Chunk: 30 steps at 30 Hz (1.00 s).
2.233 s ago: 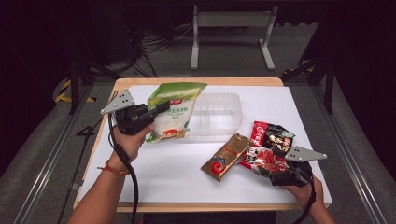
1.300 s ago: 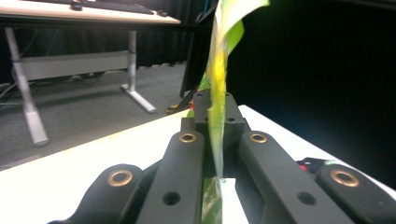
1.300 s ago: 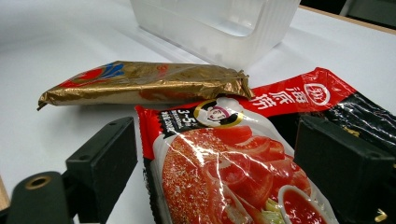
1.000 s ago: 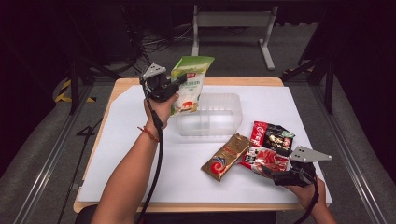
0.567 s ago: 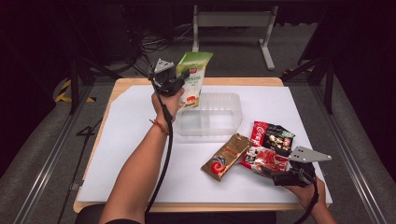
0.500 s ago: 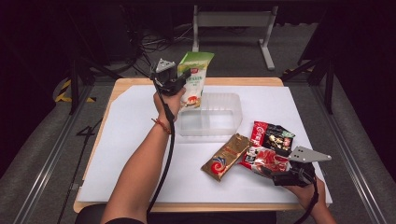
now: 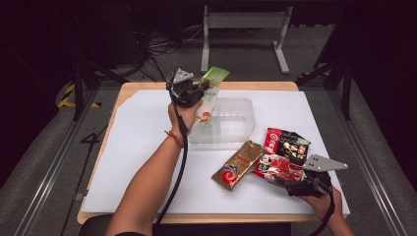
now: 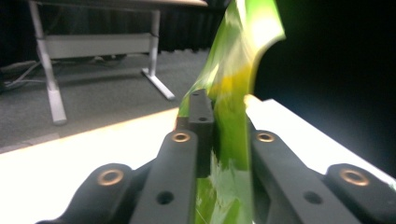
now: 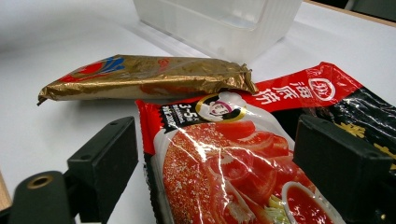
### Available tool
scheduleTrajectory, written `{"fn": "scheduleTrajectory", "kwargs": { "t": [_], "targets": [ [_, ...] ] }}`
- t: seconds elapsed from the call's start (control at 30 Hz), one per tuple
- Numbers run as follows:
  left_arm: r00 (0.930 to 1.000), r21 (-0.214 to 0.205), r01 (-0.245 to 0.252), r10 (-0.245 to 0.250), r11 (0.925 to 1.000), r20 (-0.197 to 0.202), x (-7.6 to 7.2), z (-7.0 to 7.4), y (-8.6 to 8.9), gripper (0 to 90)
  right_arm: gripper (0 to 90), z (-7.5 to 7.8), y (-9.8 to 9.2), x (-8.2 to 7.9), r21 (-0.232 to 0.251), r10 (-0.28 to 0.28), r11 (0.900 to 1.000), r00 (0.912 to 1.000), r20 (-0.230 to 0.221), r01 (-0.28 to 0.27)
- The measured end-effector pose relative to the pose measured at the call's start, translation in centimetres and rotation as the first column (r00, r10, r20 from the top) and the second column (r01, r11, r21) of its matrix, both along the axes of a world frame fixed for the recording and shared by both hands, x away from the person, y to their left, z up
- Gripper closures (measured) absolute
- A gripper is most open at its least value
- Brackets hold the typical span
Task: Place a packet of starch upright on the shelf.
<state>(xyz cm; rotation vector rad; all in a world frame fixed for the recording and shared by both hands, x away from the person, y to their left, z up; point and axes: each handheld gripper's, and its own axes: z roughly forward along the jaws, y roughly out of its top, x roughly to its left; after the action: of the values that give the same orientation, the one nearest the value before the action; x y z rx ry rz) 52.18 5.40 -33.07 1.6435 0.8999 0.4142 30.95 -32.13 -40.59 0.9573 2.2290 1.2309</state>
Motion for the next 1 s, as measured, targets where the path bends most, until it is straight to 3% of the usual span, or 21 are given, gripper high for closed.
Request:
{"fn": "scheduleTrajectory", "kwargs": {
  "t": [0.1,0.3,0.4,0.47,0.53,0.6,0.63,0.67,0.73,0.77,0.87,0.9,0.93,0.97,1.0],
  "targets": [
    [0.9989,0.061,0.046,-0.046,0.9971,0.003,-0.5,-0.5,0.4,83.3,14.8,0.0,0.0,0.0,0.000,0.001,1.0000,1.0000,0.000,-0.001],
    [0.9938,0.041,0.108,-0.109,0.9933,0.020,-1.2,-1.0,2.3,77.3,14.8,0.0,0.2,0.0,-0.006,0.003,1.0000,1.0000,-0.004,-0.003],
    [0.9887,0.068,0.146,-0.148,0.9870,0.026,-1.7,-1.3,2.9,74.0,14.8,-0.1,0.2,0.0,-0.009,0.005,0.9999,1.0000,-0.005,-0.005],
    [0.9839,0.109,0.171,-0.176,0.9792,0.032,-2.2,-1.6,3.2,71.3,14.8,-0.1,0.2,0.0,-0.008,0.004,1.0000,1.0000,-0.005,-0.004],
    [0.9757,0.155,0.212,-0.218,0.9649,0.023,-2.8,-2.0,3.4,68.9,14.8,-0.1,0.2,0.0,-0.008,0.005,1.0000,1.0000,-0.006,-0.005],
    [0.9723,0.224,0.220,-0.232,0.9494,0.028,-3.4,-2.5,3.6,64.9,14.8,-0.1,0.2,0.0,-0.008,0.005,1.0000,0.9999,-0.010,-0.005],
    [0.9700,0.268,0.225,-0.241,0.9366,0.029,-4.0,-3.1,4.0,63.7,14.8,-0.1,0.2,0.0,-0.010,0.007,0.9999,0.9999,-0.012,-0.007],
    [0.9700,0.268,0.225,-0.241,0.9366,0.029,-4.0,-3.1,4.0,63.7,14.8,-0.1,0.2,0.0,-0.010,0.007,0.9999,0.9999,-0.012,-0.007],
    [0.9674,0.285,0.237,-0.253,0.9287,0.020,-4.6,-3.5,4.6,63.8,14.8,-0.2,0.3,0.0,-0.014,0.009,0.9999,0.9999,-0.014,-0.009],
    [0.9641,0.300,0.250,-0.265,0.9207,0.012,-5.1,-3.8,5.3,64.3,14.8,-0.2,0.3,0.0,-0.014,0.010,0.9999,0.9998,-0.015,-0.010],
    [0.9631,0.305,0.252,-0.269,0.9183,0.015,-5.6,-3.9,5.9,68.9,15.0,-0.2,0.3,0.0,-0.016,0.009,0.9998,0.9998,-0.016,-0.009],
    [0.9563,0.300,0.276,-0.292,0.9130,0.009,-6.1,-4.1,6.5,71.7,15.1,-0.2,0.3,0.0,-0.016,0.008,0.9998,0.9998,-0.017,-0.009],
    [0.9563,0.300,0.276,-0.292,0.9130,0.009,-6.1,-4.1,6.5,73.3,15.0,-0.2,0.3,0.0,-0.017,0.008,0.9998,0.9998,-0.017,-0.008],
    [0.9488,0.325,0.299,-0.316,0.8973,0.001,-6.8,-4.3,6.9,77.0,15.1,-0.2,0.4,0.0,-0.020,0.007,0.9998,0.9998,-0.017,-0.008],
    [0.9458,0.336,0.307,-0.325,0.8902,-0.004,-7.0,-4.5,7.0,79.7,15.1,-0.2,0.4,0.0,-0.021,0.008,0.9998,0.9998,-0.018,-0.008]
  ]
}}
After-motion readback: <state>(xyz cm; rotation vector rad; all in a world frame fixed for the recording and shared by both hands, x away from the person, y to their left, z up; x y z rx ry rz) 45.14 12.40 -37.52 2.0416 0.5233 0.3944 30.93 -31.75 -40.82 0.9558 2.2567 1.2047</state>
